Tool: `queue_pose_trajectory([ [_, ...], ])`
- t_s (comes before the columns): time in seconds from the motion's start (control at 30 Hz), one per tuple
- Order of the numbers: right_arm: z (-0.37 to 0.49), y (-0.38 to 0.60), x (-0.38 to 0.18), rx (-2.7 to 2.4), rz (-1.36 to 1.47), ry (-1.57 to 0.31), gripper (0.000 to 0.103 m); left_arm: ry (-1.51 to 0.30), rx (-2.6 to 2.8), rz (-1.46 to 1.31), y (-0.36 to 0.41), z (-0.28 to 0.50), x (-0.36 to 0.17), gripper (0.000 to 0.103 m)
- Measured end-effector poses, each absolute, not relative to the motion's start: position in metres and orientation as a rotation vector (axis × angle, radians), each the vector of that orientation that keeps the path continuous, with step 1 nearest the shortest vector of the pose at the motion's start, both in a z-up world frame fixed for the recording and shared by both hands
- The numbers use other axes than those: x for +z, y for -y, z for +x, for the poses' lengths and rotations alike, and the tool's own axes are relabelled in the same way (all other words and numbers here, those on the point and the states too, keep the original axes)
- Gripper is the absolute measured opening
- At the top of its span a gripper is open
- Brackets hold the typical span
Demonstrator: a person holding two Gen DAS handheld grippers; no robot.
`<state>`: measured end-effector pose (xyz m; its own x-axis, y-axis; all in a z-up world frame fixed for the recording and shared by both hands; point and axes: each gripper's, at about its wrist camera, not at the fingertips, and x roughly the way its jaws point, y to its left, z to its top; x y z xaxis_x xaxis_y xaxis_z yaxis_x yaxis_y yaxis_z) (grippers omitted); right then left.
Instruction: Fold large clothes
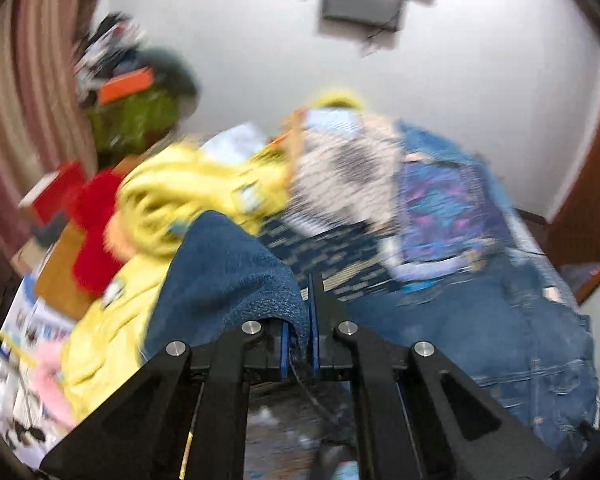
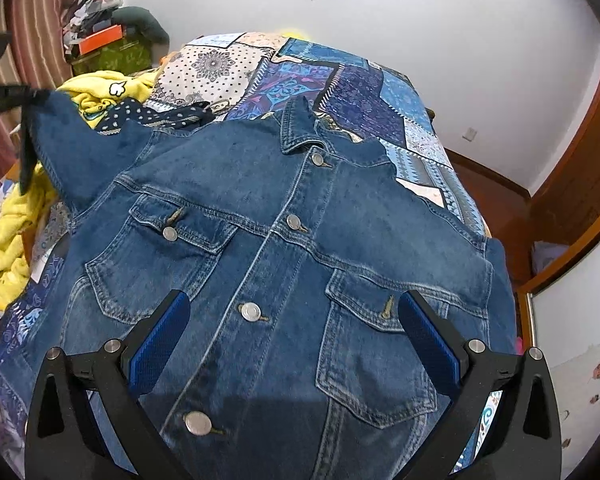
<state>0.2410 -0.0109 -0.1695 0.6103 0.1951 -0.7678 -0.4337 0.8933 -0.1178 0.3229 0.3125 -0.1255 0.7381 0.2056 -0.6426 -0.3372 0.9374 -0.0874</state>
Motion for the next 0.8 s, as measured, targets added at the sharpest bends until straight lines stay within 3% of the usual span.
queue_pose_trajectory([
  [0.23, 0.231, 0.034, -0.157, 0.354, -0.292, -0.803, 0.103, -0.684, 0.068, -0.086, -0.191, 0.361, -0.128, 0.006],
  [0.47, 0.228, 0.063, -0.155, 0.340, -0.229, -0.815, 0.103, -0.887, -0.126, -0.057, -0.087, 0.377, -0.204, 0.006],
  [0.67, 0.227, 0.080, -0.158, 0.321, -0.202, -0.826, 0.103, -1.007, -0.129, -0.026, -0.049, 0.374, -0.252, 0.008],
  [0.73, 0.227, 0.084, -0.159, 0.318, -0.196, -0.831, 0.103, -1.030, -0.137, -0.045, -0.047, 0.372, -0.260, 0.015],
  [0.8, 0.228, 0.086, -0.161, 0.316, -0.192, -0.836, 0.103, -1.053, -0.169, -0.080, -0.052, 0.368, -0.258, 0.040],
])
